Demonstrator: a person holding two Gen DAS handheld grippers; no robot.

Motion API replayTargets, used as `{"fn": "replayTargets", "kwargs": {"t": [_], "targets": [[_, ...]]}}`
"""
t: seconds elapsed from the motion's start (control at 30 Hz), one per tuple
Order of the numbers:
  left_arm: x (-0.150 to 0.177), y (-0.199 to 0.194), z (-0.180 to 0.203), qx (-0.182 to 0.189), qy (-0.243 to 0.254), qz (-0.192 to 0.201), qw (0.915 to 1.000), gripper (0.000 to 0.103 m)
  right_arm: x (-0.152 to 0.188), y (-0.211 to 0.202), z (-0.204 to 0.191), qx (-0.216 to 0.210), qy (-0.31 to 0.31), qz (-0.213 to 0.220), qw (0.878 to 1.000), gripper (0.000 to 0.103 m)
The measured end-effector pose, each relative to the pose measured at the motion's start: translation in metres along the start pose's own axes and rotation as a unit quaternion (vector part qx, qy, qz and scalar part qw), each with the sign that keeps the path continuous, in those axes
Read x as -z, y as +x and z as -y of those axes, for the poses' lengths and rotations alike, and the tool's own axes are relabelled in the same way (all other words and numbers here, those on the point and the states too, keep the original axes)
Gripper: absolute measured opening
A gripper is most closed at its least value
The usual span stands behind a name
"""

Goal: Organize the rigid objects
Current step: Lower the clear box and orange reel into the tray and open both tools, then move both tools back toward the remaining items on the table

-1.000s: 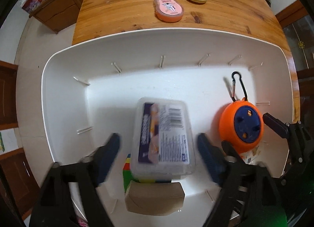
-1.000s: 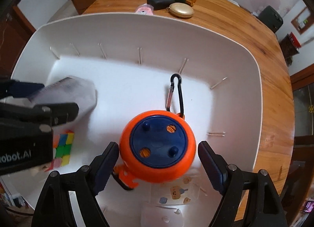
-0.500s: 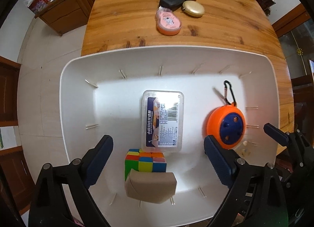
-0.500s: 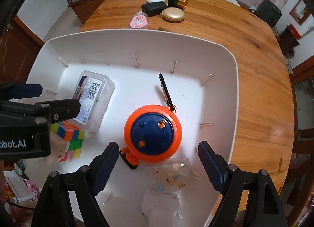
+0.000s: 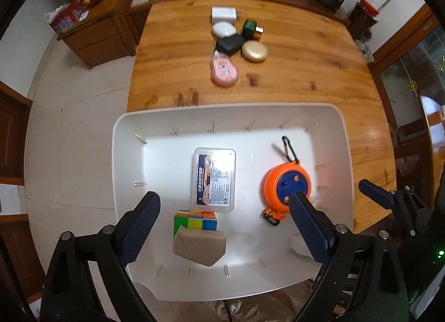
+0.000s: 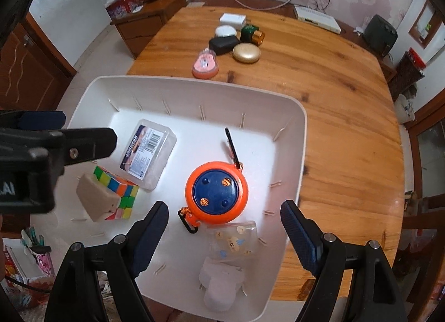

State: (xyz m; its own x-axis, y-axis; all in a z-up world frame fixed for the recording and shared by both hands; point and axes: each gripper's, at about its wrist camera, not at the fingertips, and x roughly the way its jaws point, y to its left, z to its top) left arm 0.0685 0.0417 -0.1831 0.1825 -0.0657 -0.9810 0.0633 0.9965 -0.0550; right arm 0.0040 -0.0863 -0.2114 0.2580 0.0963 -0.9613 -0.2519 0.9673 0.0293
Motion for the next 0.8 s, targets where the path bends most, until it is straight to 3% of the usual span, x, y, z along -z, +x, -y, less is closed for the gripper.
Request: {"fn": "replayTargets", "kwargs": {"t": [0.43, 0.8], "targets": [[-0.007, -0.057, 0.007, 0.004, -0.001, 0.061, 0.9981, 0.095, -0.016, -0.041, 0.013, 0.003, -0.003, 0.053, 0.999, 0.084], [-0.035, -0.092, 0.009, 0.003, 0.009, 0.107, 0.9942, 0.095, -0.043, -0.070, 0.025, 0.010, 0.016, 0.094, 0.995, 0.084]]}}
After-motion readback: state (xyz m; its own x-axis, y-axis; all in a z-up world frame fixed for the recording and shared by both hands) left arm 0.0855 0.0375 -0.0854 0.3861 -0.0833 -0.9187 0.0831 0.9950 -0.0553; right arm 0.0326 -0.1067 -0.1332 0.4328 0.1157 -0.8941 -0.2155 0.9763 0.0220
